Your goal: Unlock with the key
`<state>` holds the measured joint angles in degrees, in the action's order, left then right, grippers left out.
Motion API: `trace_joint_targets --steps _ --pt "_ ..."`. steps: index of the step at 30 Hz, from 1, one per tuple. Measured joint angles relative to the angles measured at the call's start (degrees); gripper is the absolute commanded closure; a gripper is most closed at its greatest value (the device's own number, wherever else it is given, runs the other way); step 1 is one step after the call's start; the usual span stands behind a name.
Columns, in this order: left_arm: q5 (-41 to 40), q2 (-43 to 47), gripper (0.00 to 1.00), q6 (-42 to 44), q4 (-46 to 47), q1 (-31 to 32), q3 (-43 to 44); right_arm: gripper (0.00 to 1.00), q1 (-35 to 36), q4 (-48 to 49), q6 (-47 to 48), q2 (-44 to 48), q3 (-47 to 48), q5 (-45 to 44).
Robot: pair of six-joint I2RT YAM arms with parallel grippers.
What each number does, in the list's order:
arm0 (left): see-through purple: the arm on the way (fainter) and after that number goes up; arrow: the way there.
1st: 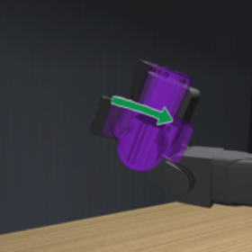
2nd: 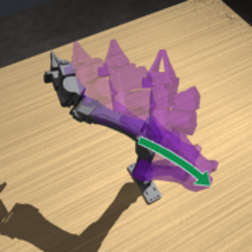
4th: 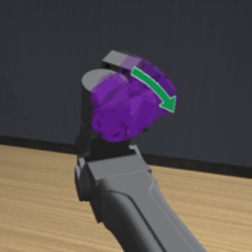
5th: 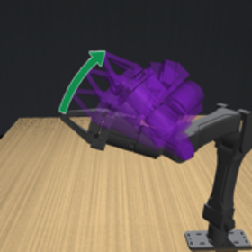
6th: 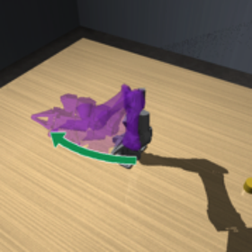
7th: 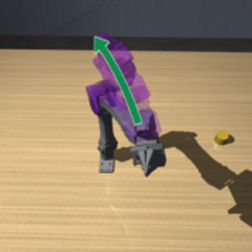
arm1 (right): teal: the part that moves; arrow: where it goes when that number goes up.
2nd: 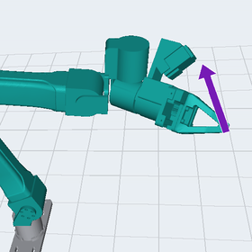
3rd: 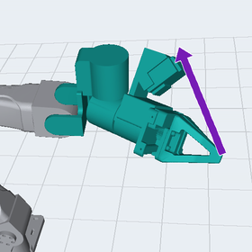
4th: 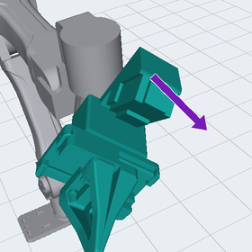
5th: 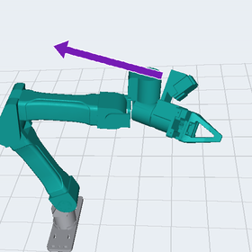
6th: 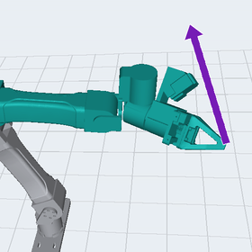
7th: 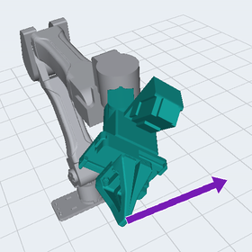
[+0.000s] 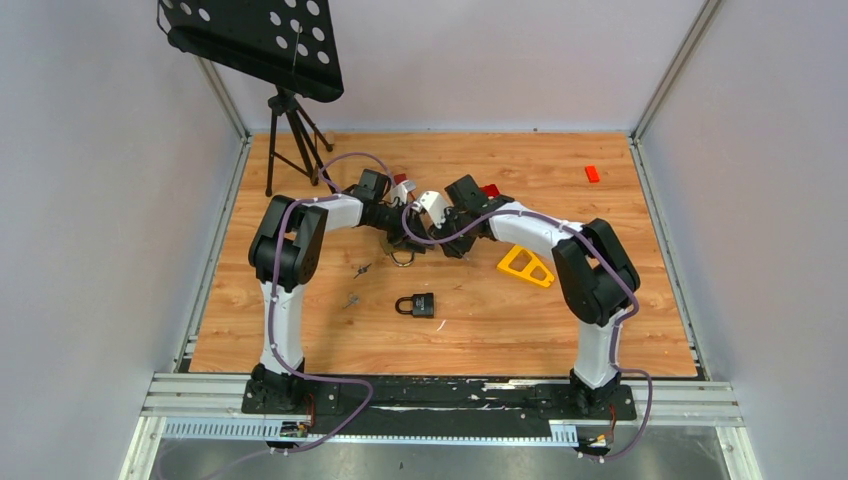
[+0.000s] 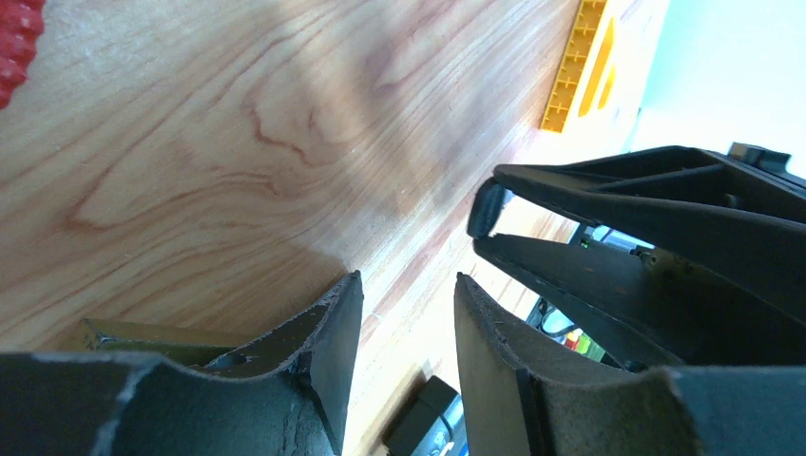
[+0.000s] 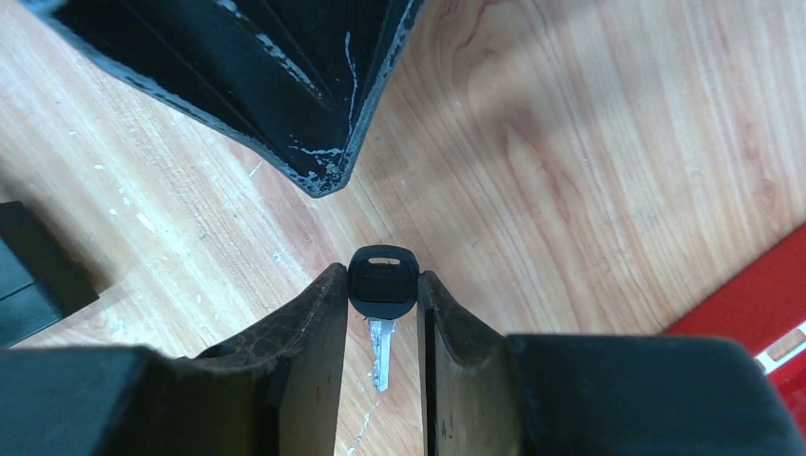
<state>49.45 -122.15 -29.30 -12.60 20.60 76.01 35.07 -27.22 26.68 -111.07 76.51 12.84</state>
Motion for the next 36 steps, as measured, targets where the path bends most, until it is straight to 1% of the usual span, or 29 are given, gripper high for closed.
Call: trace_joint_targets --steps 7,15,21,24,36 --pt "0.26 0.0 0.5 -0.37 0.79 0.46 -0.02 0.91 0.0 0.0 0.0 1.57 0.02 0.83" --pt "3.08 0.0 0.51 -3.52 5.99 2.36 -0.37 0.91 0.0 0.0 -0.02 2.01 0.02 2.38" --pt "7.17 -0.39 0.51 -9.62 15.39 2.69 -2.62 0.92 0.0 -0.13 -0.02 3.65 0.02 3.21" --pt "8.79 -1.16 0.53 -12.61 19.34 2.69 -3.63 0.92 0.0 0.11 -0.02 4.68 -0.07 3.28" --pt "11.41 -2.36 0.61 -19.08 28.33 3.37 -4.87 0.92 -0.26 0.07 -0.02 5.09 -0.09 3.48"
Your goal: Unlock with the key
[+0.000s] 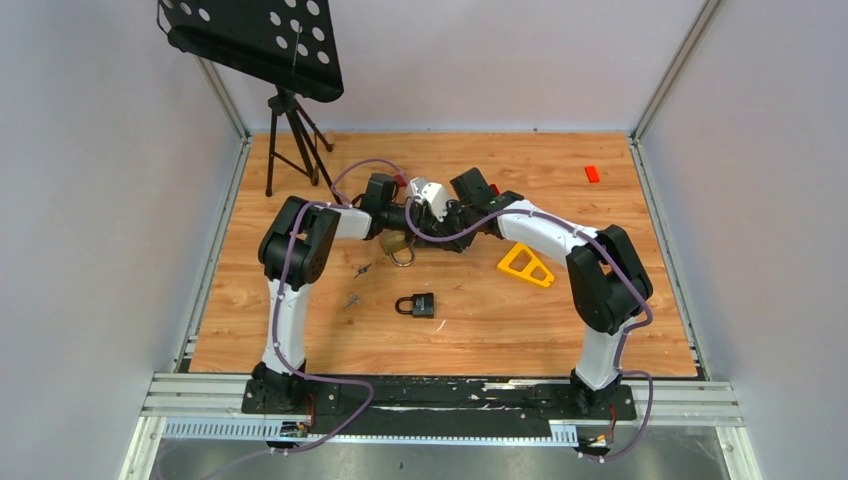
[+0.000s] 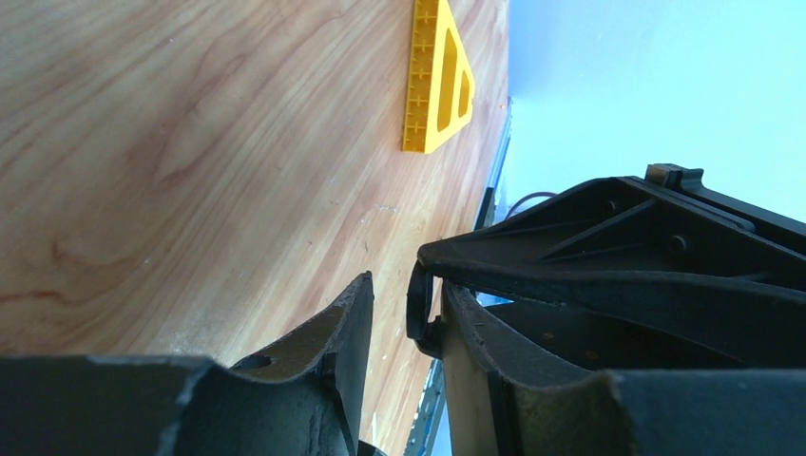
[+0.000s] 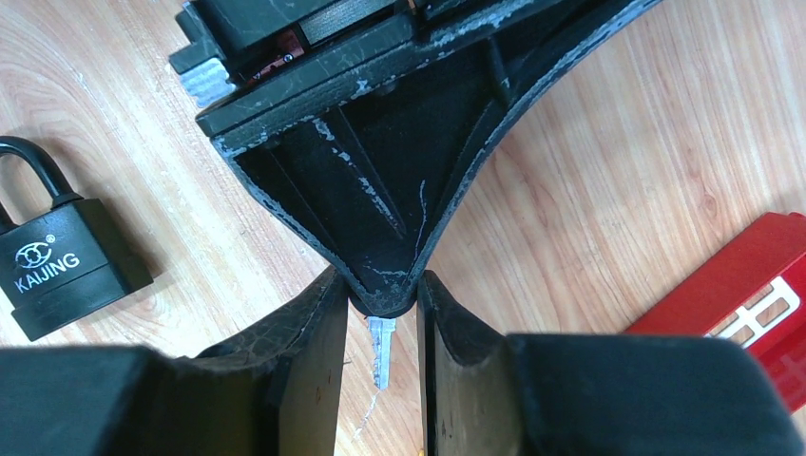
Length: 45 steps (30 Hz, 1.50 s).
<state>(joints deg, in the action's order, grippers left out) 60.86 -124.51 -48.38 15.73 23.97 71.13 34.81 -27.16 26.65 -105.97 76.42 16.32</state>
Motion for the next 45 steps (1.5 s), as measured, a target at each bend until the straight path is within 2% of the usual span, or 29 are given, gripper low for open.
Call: trace_joint_targets --steps 11,21,28,32,34,36,38,39,44,45 --pt "1.22 -0.98 0.7 -4.92 6.6 0.39 -1.6 0.92 -0.11 -0.02 0.0 0.0 -0.59 0.07" --pt "1.9 -1.09 0.78 -6.49 8.63 0.39 -2.1 0.92 -0.11 -0.07 0.0 0.0 -0.61 -0.15" --pt "1.84 -1.42 0.86 -6.64 8.98 0.39 -2.16 0.92 -0.11 -0.07 -0.02 -0.15 -0.61 -0.31" --pt "1.73 -1.62 0.94 -6.58 8.85 0.39 -2.21 0.9 -0.11 -0.07 -0.02 -0.57 -0.61 -0.31" --pt "1.66 -1.84 1.0 -6.47 8.76 0.42 -2.21 0.87 -0.13 -0.07 -0.02 -0.74 -0.61 -0.31" --pt "1.73 -2.01 1.0 -6.47 8.76 0.44 -2.21 0.78 -0.17 -0.2 -0.02 -0.79 -0.61 -0.31" --pt "1.73 -2.01 1.0 -6.47 8.79 0.48 -2.21 0.67 -0.26 -0.24 -0.02 -0.79 -0.61 -0.28" --pt "1.73 -2.01 1.0 -6.47 8.79 0.48 -2.21 0.56 -0.28 -0.28 -0.02 -0.79 -0.61 -0.26" --pt "2.54 -2.01 1.0 -6.43 8.79 0.96 -2.21 0.31 -0.9 -0.44 0.2 -0.76 -0.61 -0.13" --pt "2.69 -2.01 1.0 -6.38 8.74 1.09 -2.21 0.28 -1.16 -0.46 0.22 -0.76 -0.61 -0.09"
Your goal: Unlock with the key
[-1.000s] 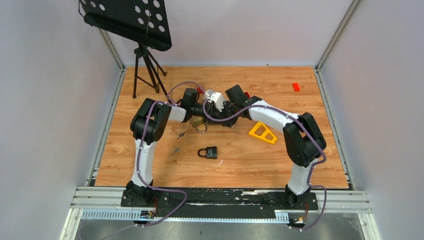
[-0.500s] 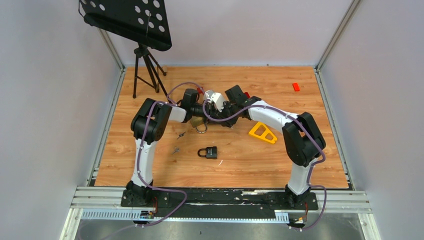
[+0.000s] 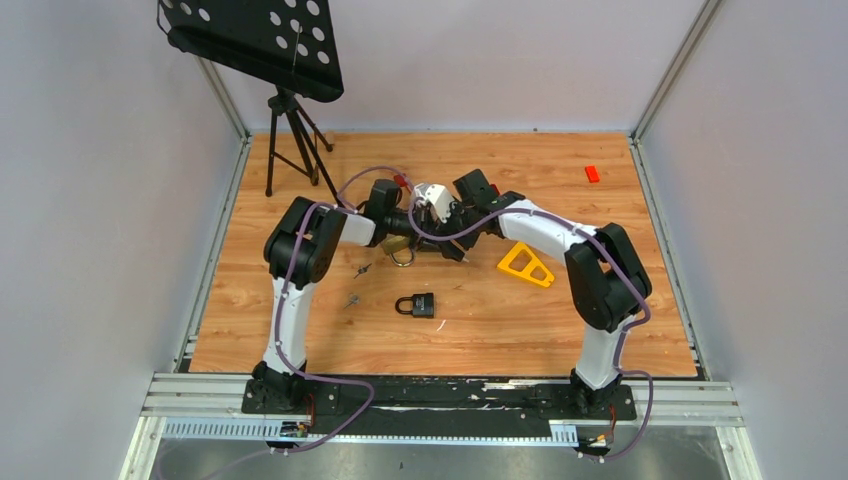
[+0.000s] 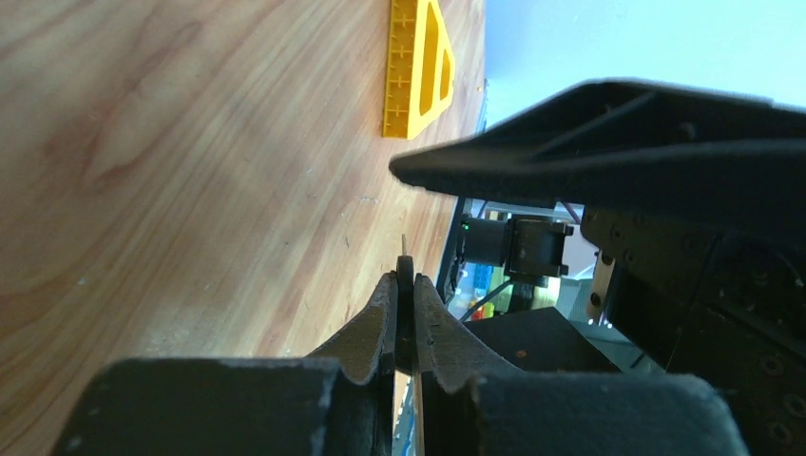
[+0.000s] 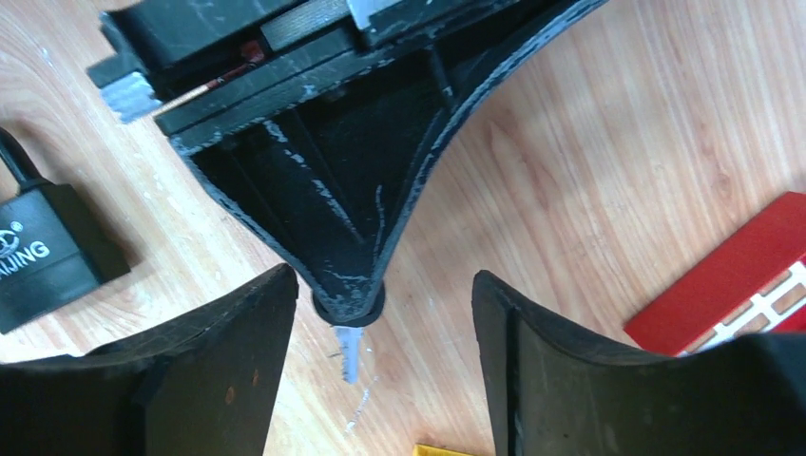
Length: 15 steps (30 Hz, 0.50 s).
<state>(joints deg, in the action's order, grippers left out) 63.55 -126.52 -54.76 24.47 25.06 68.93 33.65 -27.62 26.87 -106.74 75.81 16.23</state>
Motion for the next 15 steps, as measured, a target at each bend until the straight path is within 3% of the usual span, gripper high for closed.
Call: trace_joint_targets --steps 4,10,15 --pt "0.35 0.0 1.0 0.35 -0.31 0.35 0.0 0.22 -1.16 -0.83 0.24 0.24 -0.02 0.46" --pt "0.46 0.15 1.0 2.91 -2.51 0.35 0.0 0.23 -3.65 -3.96 0.26 2.54 -0.07 4.76" --pt "-0.2 1.97 1.0 12.46 -13.11 0.31 1.42 0.28 -6.32 -8.48 1.75 7.37 -0.15 11.98"
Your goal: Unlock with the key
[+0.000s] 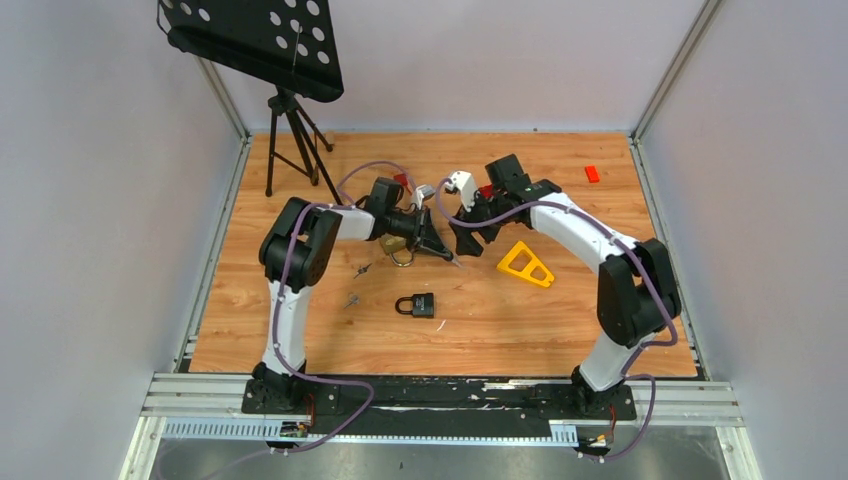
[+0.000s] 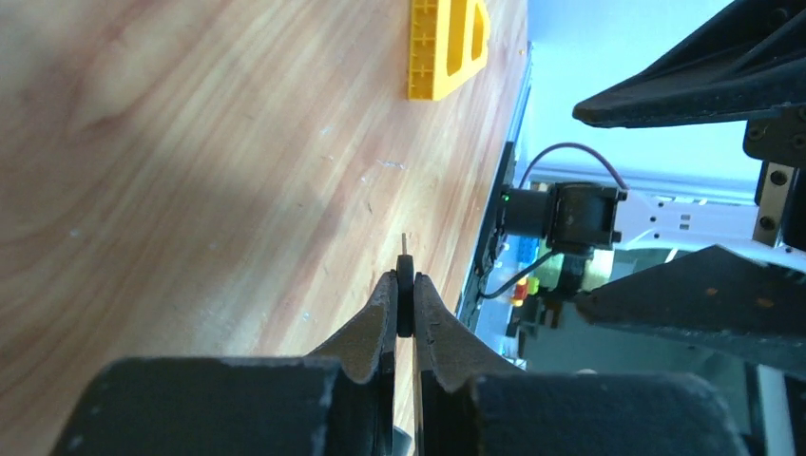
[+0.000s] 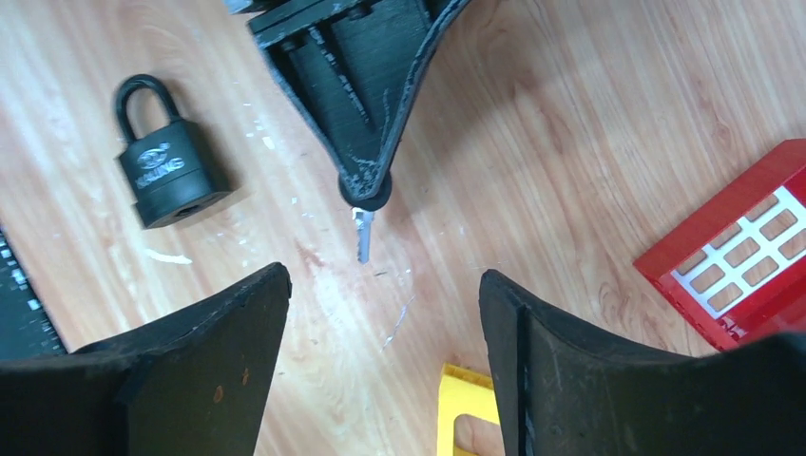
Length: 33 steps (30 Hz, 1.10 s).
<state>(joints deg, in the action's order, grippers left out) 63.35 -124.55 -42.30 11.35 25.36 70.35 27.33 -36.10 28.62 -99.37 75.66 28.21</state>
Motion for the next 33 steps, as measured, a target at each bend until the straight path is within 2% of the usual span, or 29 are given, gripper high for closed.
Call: trace_joint_targets --steps 4,9,17,24,28,33 --pt "-1.03 4.72 1.0 11.15 -11.5 0.0 2.43 0.32 -0.85 -2.05 0.87 4.04 -1.44 5.07" --pt "-0.92 13.75 1.0 20.83 -19.58 0.0 2.73 0.38 -0.79 -4.26 1.29 4.87 -1.68 10.51" --pt "0.66 24.59 1.0 27.58 -22.91 0.0 1.51 0.44 -1.16 -10.34 2.82 4.24 1.4 20.15" --pt "0.42 26.38 1.0 31.98 -25.92 0.0 0.48 0.48 -1.16 -14.21 4.79 2.91 4.72 24.57" --pt "-3.48 29.03 1.0 40.35 -33.9 0.0 0.48 0.49 -1.4 -14.45 5.2 2.93 4.72 24.61" --pt "-13.9 39.56 1.0 51.6 -43.76 -0.02 -0.04 0.46 -1.64 -10.54 5.14 5.53 0.48 21.81"
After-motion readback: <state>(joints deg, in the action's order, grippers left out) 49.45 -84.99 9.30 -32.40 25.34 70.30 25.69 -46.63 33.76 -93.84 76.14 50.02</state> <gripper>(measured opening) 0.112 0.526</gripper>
